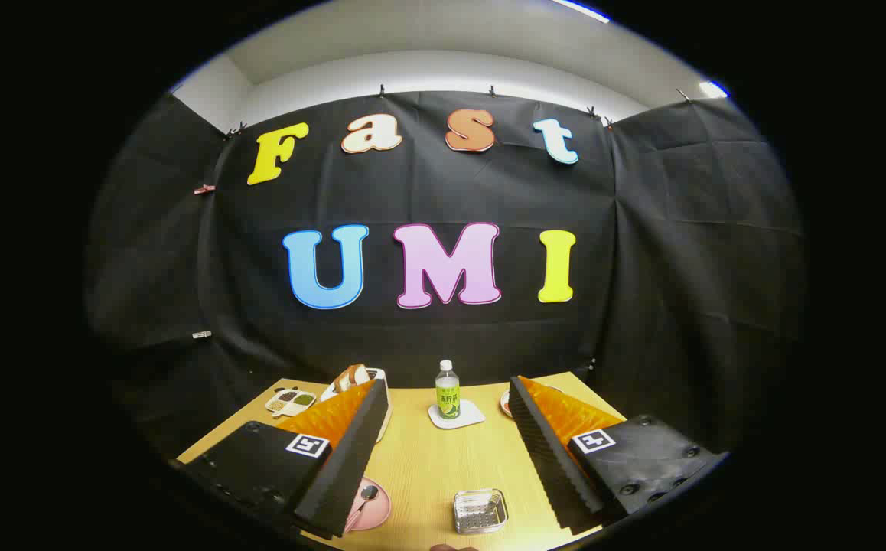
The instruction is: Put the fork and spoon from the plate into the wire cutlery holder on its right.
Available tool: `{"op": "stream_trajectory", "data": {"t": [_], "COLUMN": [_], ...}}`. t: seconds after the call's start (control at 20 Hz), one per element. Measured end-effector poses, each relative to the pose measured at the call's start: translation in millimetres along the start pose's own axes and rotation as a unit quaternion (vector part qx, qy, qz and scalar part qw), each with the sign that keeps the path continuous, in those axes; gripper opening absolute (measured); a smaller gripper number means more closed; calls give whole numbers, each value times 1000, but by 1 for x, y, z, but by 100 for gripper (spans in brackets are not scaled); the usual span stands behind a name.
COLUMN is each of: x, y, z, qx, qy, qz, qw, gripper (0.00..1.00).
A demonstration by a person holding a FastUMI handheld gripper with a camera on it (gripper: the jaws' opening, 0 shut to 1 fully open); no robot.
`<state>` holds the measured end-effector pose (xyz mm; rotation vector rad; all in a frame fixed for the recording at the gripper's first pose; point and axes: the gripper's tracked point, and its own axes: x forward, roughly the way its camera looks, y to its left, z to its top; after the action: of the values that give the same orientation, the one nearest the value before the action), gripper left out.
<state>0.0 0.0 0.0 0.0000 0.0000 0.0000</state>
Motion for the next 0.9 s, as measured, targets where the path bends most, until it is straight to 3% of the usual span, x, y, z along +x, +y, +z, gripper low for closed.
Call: {"op": "stream_trajectory", "data": {"t": [0.9], "x": [8], "y": [10], "z": [-42], "qx": [26], "qy": [62], "qz": [1], "qw": [998], "gripper": [99]}}
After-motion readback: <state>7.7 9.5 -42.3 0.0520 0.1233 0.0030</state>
